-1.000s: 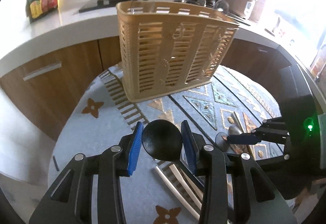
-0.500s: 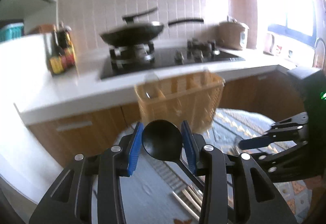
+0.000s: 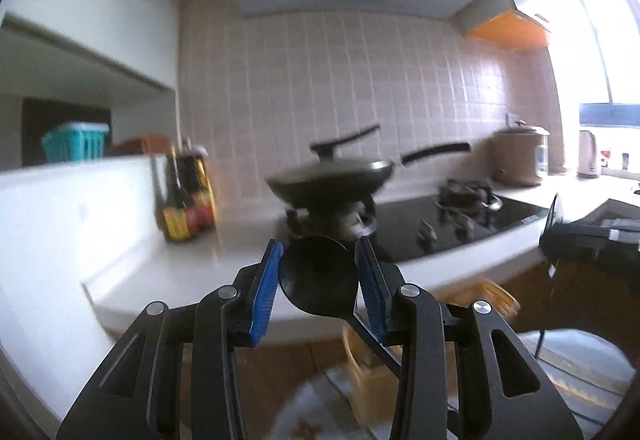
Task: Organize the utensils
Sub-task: 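Carry the ladle and spoon over the tan basket and open both grippers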
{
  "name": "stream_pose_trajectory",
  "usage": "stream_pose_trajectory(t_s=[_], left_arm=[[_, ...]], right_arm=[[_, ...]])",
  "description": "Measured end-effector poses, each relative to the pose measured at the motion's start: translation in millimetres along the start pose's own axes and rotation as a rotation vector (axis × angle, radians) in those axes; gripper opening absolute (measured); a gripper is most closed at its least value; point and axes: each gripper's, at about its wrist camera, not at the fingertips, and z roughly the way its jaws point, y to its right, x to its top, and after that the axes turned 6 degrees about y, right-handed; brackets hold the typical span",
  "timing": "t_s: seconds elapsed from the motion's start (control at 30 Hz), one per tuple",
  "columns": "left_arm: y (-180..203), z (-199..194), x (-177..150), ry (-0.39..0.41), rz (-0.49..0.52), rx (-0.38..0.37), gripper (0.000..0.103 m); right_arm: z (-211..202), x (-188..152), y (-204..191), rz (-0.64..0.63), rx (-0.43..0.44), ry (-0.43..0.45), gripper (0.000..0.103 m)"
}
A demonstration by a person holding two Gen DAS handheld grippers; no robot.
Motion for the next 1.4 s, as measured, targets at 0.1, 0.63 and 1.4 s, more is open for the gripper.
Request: stream_pose_trajectory(t_s=[0.1, 0.63, 1.4], left_arm=[[5.2, 18.2, 4.5, 0.051, 0.038, 0.046, 0.036], [26.5, 76.1, -48.0, 0.103, 0.215, 0.163, 0.036], [-28.8, 25.3, -29.5, -0.050, -0.064, -0.195, 0.054]], right_arm=[[8.9, 15.7, 2.8, 0.024, -0.030, 0.051, 0.030], [72.8, -15.2, 6.3, -0.108, -0.237, 0.198, 0.030], [34.1, -33.3, 15.4, 0.007, -0.071, 0.007, 0.044]])
